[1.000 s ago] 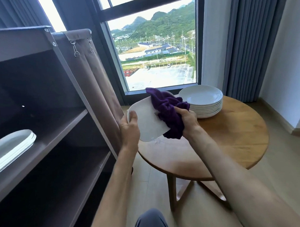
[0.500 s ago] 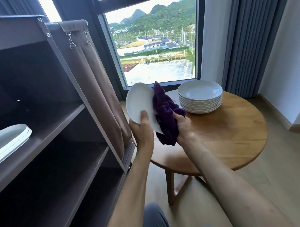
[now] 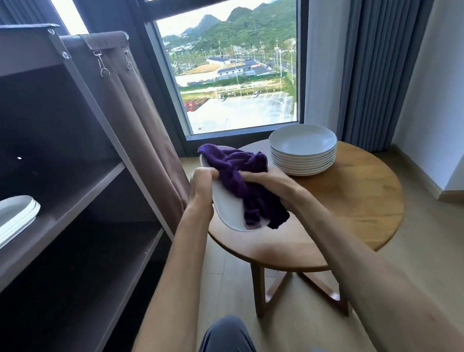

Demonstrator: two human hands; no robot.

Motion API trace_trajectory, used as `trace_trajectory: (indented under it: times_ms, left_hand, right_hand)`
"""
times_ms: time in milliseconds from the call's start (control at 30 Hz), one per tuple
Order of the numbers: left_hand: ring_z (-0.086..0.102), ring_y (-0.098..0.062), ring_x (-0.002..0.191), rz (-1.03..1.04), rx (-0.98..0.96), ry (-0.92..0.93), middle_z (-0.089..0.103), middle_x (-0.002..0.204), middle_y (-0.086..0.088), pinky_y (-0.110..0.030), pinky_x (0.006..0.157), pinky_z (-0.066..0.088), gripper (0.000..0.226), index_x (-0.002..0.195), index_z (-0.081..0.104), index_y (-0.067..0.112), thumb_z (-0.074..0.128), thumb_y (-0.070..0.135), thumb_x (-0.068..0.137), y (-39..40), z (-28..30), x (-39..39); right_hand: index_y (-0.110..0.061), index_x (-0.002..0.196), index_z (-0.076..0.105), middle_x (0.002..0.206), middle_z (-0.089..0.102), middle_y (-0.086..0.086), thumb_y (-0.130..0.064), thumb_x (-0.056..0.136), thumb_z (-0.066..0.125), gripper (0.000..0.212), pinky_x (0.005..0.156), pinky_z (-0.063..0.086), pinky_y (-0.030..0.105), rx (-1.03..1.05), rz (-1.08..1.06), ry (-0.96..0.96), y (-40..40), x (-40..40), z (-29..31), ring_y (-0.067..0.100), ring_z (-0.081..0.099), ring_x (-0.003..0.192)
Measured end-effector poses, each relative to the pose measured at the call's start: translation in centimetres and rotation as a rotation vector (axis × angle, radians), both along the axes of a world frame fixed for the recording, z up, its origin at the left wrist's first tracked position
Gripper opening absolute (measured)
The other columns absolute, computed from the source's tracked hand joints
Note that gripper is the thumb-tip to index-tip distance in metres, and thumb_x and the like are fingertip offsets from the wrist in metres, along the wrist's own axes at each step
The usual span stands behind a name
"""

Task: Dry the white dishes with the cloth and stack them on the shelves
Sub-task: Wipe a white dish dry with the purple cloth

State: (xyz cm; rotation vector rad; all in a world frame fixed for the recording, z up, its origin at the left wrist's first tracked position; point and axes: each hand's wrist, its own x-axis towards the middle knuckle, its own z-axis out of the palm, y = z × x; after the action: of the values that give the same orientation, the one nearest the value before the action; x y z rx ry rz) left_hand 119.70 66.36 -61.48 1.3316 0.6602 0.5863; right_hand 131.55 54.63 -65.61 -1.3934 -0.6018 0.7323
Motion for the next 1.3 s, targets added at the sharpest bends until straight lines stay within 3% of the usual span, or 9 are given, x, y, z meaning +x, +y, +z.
trace_trajectory:
  times_ms: [200,400,600,733,867,933,1067,1133,1300]
  left_hand:
    - [0.07,-0.04,0.096,-0.035,-0.278,-0.251,0.073,0.102,-0.025,-0.046,0.087,0.06,0.053,0.113,0.073,0.006,0.047,0.051,0.099,-0.8,-1.2,0.4]
    - [0.064,-0.037,0.113,-0.331,-0.284,-0.408,0.064,0.123,-0.023,-0.047,0.098,0.054,0.062,0.145,0.054,0.015,0.038,0.058,0.103,-1.7,-2.5,0.0]
    - [0.059,-0.04,0.128,-0.297,-0.17,-0.146,0.066,0.134,-0.02,-0.057,0.114,0.042,0.076,0.136,0.064,0.019,0.047,0.075,0.088,-4.3,-1.8,0.7]
    - [0.055,-0.045,0.131,-0.287,-0.251,-0.236,0.061,0.139,-0.024,-0.061,0.11,0.044,0.092,0.142,0.06,0.018,0.048,0.086,0.081,-4.8,-0.7,2.0]
    - [0.077,-0.023,0.088,-0.09,-0.188,-0.362,0.079,0.096,-0.01,-0.034,0.071,0.062,0.071,0.095,0.083,0.022,0.041,0.078,0.093,-3.5,0.2,3.0]
    - [0.076,-0.022,0.083,-0.04,-0.195,-0.404,0.077,0.089,-0.008,-0.031,0.073,0.059,0.071,0.086,0.083,0.017,0.044,0.076,0.093,-2.8,0.4,3.3]
    - [0.07,-0.025,0.071,0.029,-0.252,-0.482,0.065,0.091,-0.015,-0.032,0.064,0.059,0.072,0.116,0.067,0.0,0.057,0.067,0.091,-2.6,0.3,3.6]
    - [0.064,-0.026,0.074,0.06,-0.287,-0.539,0.054,0.101,-0.016,-0.035,0.062,0.059,0.077,0.141,0.053,0.002,0.06,0.06,0.091,-2.6,-0.1,3.6]
    - [0.056,-0.04,0.128,-0.02,-0.26,-0.461,0.055,0.137,-0.018,-0.059,0.114,0.041,0.1,0.149,0.049,0.008,0.075,0.058,0.066,-3.1,-1.7,3.5]
  right_hand:
    - [-0.015,0.124,0.066,0.113,0.075,0.01,-0.013,0.081,0.083,0.047,0.09,0.06,0.04,0.142,-0.027,0.134,0.1,-2.3,-2.7,0.027,0.073,0.104]
    - [-0.02,0.11,0.069,0.105,0.074,0.001,-0.039,0.095,0.066,0.024,0.089,0.053,0.034,0.045,-0.236,-0.073,1.3,-2.1,-1.9,0.016,0.069,0.102]
    - [-0.033,0.153,0.034,0.141,0.059,0.004,-0.085,0.077,0.027,0.092,0.111,0.038,0.049,-0.109,-0.488,-0.2,3.1,-1.5,2.0,0.03,0.056,0.126]
    - [-0.028,0.148,0.043,0.139,0.058,0.004,-0.063,0.094,0.039,0.064,0.11,0.04,0.047,0.058,-0.502,-0.296,4.1,-1.7,3.7,0.023,0.056,0.126]
    - [-0.009,0.122,0.064,0.128,0.063,0.012,-0.043,0.099,0.05,0.044,0.108,0.047,0.039,0.22,-0.284,-0.25,4.5,-3.8,3.2,0.017,0.064,0.117]
    - [-0.005,0.116,0.069,0.126,0.064,0.012,-0.031,0.101,0.051,0.035,0.109,0.047,0.038,0.291,-0.217,-0.236,4.1,-3.9,3.0,0.018,0.064,0.119]
    - [-0.022,0.089,0.072,0.091,0.063,-0.02,-0.022,0.104,0.053,0.024,0.082,0.041,0.007,0.145,-0.193,-0.361,2.4,-4.0,1.8,-0.012,0.059,0.086]
    - [-0.019,0.095,0.074,0.095,0.062,-0.015,-0.019,0.102,0.054,0.02,0.078,0.038,0.004,0.084,-0.214,-0.4,1.7,-4.3,0.4,-0.013,0.058,0.086]
    - [-0.014,0.121,0.061,0.123,0.061,0.013,-0.02,0.098,0.048,0.028,0.101,0.044,0.041,-0.203,-0.409,-0.375,1.5,-3.2,-1.6,0.031,0.057,0.114]
